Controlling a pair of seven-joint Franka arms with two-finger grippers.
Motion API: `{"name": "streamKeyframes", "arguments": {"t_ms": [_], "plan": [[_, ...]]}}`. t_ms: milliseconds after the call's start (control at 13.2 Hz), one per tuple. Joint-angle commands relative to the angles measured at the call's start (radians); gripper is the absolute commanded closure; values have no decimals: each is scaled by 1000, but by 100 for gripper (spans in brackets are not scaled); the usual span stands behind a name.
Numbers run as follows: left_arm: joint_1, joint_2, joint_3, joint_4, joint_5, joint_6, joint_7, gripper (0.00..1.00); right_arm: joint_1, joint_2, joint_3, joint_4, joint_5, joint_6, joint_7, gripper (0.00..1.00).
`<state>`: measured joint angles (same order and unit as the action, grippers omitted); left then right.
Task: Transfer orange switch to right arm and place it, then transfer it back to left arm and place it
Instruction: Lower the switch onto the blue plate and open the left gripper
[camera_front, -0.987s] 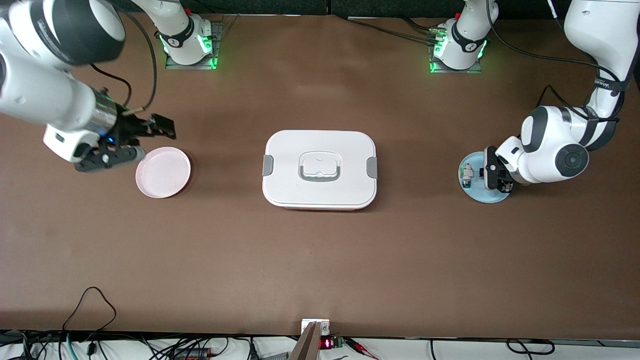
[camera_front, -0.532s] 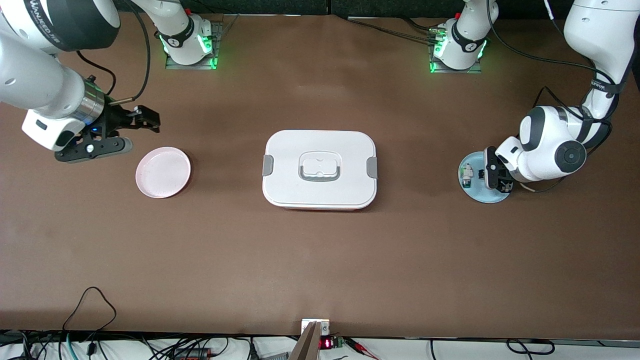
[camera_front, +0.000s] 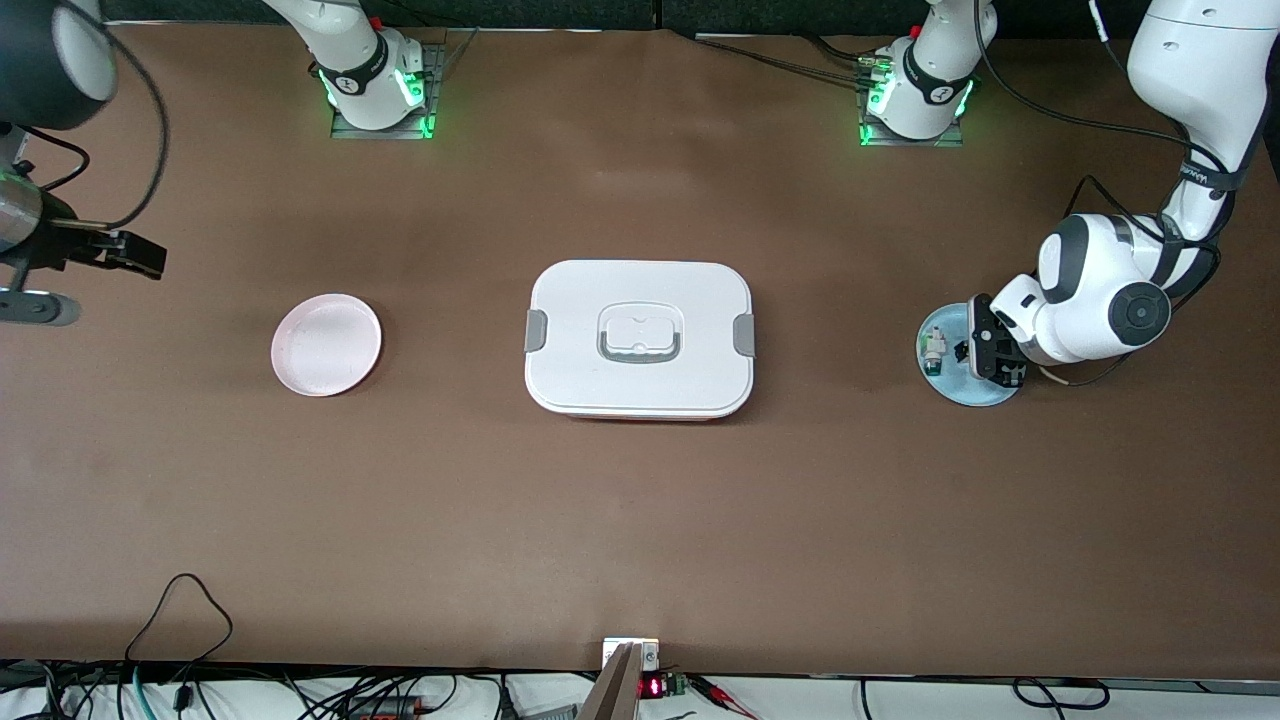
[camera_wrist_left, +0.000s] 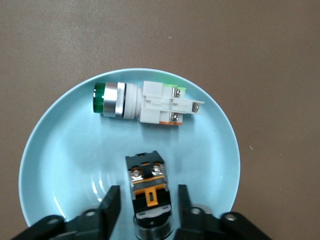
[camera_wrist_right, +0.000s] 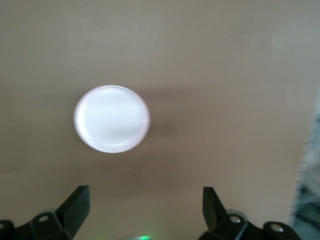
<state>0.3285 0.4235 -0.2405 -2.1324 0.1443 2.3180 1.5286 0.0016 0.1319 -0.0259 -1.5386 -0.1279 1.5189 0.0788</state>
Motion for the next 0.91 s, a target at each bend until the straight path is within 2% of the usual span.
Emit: {"name": "streamKeyframes", "arguments": {"t_ms": [0,152,380,608,684,835], "plan": [[17,-3,-13,6,28,-2,7,0,-37,-6,-58,35,126,-17,7,0],[17,-12,-14,47,28,-73,-14,0,-29,-9,-51,29,56,-25,-40,0],[14,-18,-25,162,17,-231,-62,0,-32,-40,-52,-27,63,-14,-45,0],[12,-58,-29,230,-11,-325,-172,0,-29,-80,-51,-96,67,62,-45,0],[12,-72,-31,271,-78,-377,-220,0,-31,-95,-51,-119,70,99,-48,0],[7,-68,-31,401,-112,-515,-342,0,-29,-115,-51,-137,82,121,-65,0]]}}
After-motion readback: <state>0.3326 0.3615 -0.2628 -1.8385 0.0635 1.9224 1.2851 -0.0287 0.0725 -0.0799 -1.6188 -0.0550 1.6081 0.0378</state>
